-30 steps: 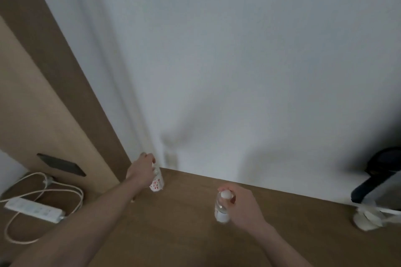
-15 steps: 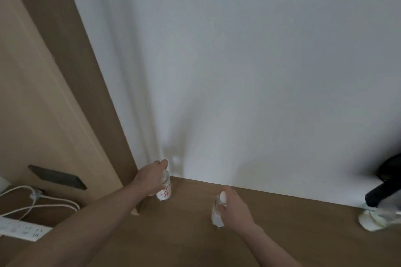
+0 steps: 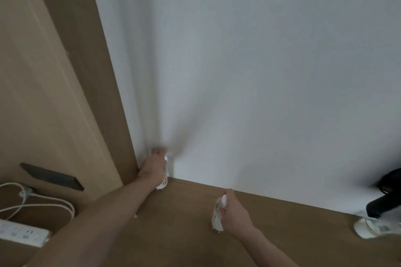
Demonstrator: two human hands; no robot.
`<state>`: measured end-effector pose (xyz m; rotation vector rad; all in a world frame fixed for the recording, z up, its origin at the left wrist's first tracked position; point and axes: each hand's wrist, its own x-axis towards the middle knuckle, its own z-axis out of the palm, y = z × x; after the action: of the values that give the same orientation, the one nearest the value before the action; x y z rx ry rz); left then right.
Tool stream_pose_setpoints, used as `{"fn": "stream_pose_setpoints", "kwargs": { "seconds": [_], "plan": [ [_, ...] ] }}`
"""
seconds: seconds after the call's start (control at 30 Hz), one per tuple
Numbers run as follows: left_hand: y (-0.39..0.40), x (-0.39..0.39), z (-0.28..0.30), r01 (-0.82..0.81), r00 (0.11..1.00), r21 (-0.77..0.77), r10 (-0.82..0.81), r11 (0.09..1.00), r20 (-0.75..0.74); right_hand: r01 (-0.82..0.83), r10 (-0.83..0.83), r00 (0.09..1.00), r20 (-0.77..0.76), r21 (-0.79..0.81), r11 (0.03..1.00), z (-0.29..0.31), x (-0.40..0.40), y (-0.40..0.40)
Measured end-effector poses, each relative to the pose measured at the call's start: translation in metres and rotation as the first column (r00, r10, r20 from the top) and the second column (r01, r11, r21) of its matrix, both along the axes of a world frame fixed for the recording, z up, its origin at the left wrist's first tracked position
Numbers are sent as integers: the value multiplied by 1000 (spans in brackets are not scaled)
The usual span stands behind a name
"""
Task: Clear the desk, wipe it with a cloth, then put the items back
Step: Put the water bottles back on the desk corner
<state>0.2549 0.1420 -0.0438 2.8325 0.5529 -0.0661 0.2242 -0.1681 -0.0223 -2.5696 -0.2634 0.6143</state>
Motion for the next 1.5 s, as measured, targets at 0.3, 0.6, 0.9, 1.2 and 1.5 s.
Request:
{"fn": "stream_pose_setpoints", "kwargs": {
  "seconds": [0.3,0.6,0.9,1.2,1.5],
  "plan": [
    [-1,6,-4,-26,999,-51,28,998,44,-84,85,996,-19,51,995,1,22,38],
    [-3,8,-9,-52,996,122,61,991,-73,-38,39,999,-4,152,988,-3,47,98],
    [-3,17,-23,-55,989,102,68,993,-131,116,-108,993,-41,334,935,-18,61,157],
    [-6,12,-12,-118,992,-41,116,992,-48,425,-314,901,-298,474,771,-88,84,187],
    [1,22,-20,-94,994,-164,83,982,-75,451,-309,851,-424,288,845,-51,67,181]
  ]
}}
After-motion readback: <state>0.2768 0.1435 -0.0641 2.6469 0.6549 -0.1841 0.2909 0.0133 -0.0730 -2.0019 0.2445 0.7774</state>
